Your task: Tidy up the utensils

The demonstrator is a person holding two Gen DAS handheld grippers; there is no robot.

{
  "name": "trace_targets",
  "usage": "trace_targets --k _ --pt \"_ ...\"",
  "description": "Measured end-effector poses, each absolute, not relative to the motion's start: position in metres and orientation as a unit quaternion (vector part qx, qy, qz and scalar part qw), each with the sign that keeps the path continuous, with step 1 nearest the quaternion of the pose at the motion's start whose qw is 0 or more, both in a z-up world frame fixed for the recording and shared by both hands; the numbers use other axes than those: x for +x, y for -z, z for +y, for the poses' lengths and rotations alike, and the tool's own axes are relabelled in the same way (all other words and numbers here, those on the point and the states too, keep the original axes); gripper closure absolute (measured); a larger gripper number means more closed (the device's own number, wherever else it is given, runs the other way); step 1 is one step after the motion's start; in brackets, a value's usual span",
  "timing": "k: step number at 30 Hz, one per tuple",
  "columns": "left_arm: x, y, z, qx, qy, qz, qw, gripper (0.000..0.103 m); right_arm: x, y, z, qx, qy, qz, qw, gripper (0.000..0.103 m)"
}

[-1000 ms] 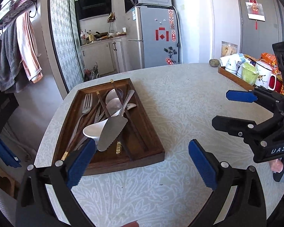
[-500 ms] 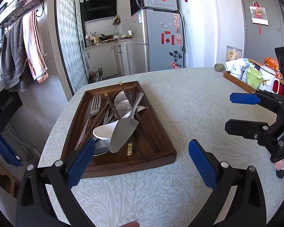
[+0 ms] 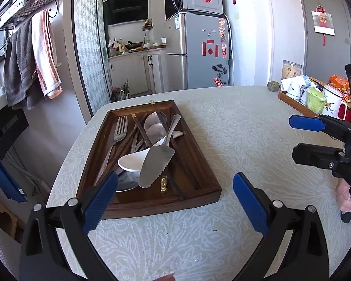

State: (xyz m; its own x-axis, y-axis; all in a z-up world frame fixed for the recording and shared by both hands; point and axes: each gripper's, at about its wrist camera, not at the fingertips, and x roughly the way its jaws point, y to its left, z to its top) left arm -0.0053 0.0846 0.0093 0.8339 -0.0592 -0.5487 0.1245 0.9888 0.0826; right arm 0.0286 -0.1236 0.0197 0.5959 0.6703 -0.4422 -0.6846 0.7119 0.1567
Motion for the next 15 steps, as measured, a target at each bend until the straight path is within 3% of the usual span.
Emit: trace_targets --k 15 --pt "-0.0082 -0.0128 0.0914 0.040 0.043 0.272 0.960 0.003 0.0278 -0.0205 -0.1250 -0.011 -0.383 0.236 0.893 0.010"
